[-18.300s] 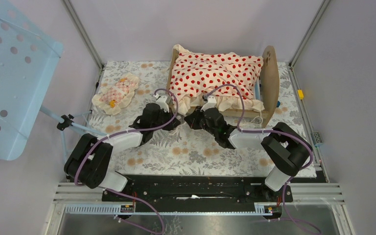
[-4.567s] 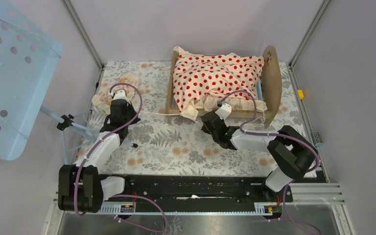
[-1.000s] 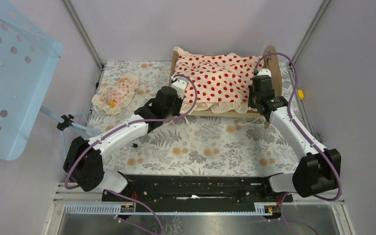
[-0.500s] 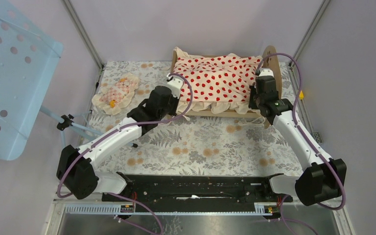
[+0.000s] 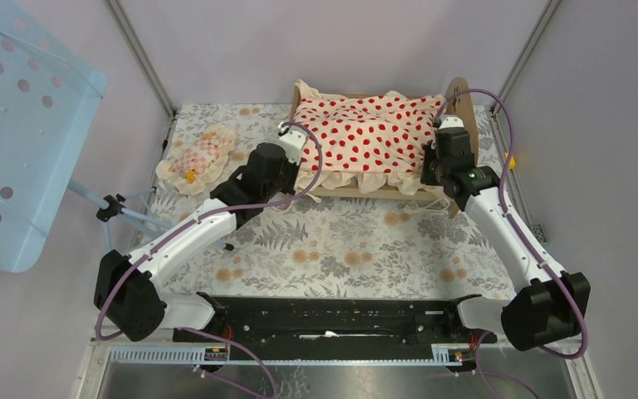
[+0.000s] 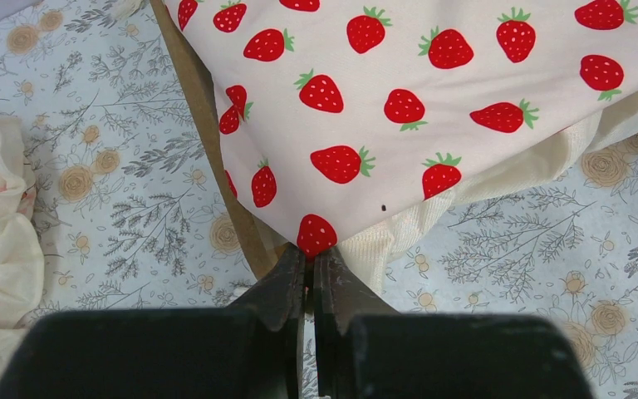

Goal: Set up the pet bed
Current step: Adjust the mattress on the bed frame.

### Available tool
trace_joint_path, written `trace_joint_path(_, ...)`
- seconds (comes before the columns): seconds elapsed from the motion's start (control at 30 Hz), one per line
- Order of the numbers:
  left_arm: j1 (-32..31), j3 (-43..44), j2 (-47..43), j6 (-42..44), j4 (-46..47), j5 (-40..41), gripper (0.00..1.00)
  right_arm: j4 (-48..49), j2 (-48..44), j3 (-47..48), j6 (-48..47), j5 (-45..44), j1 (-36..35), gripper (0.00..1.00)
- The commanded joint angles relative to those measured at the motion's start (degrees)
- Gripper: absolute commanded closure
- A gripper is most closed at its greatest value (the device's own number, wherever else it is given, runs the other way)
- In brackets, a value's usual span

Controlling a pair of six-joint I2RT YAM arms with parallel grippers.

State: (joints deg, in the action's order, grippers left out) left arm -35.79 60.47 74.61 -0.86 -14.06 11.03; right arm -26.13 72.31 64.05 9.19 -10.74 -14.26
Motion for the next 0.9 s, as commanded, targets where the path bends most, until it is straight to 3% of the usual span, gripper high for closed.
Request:
trace_joint_path(0.0,2.83,2.6,-2.58,2.41,-1.64,4.88,1.0,-1.48,-2.66,2.78,-0.83,-4.68,1.68,0.93)
trace_joint_path(0.3,2.83,-0.12,-2.49,2.49,-1.74,2.44,1.0,-2.25,-4.36,0.63,-0.86,-3.83,1.78,0.98)
trace_joint_path(0.43,2.83,-1.56,-1.47,3.31,-1.96,1.96,1.0,-2.28,-4.13,-1.89,-0.76,-3.76,1.78,0.95)
trace_joint_path(0.6,3.0,-0.83,3.07,3.17,-2.98,5.6,0.98,-1.69,-0.73,-2.45,-0.74,-10.19,1.78,0.58)
trace_joint_path(0.63,3.01,-0.15,4.15,2.82,-3.58,6.4,0.94,-1.56,-0.43,-2.24,-0.96,-11.52,1.78,0.53)
trace_joint_path(0.73,3.01,1.89,5.49,1.72,-4.55,7.18,0.63,-0.77,-0.99,-1.65,-1.37,-13.37,1.78,0.43)
trace_joint_path(0.83,3.01,2.19,3.7,1.08,-3.11,4.84,0.39,1.22,-3.73,-2.18,-1.51,-11.92,1.78,0.38)
trace_joint_path(0.87,2.93,2.08,2.71,1.04,-2.67,3.58,0.35,1.67,-4.62,-2.3,-1.34,-10.7,1.78,0.37)
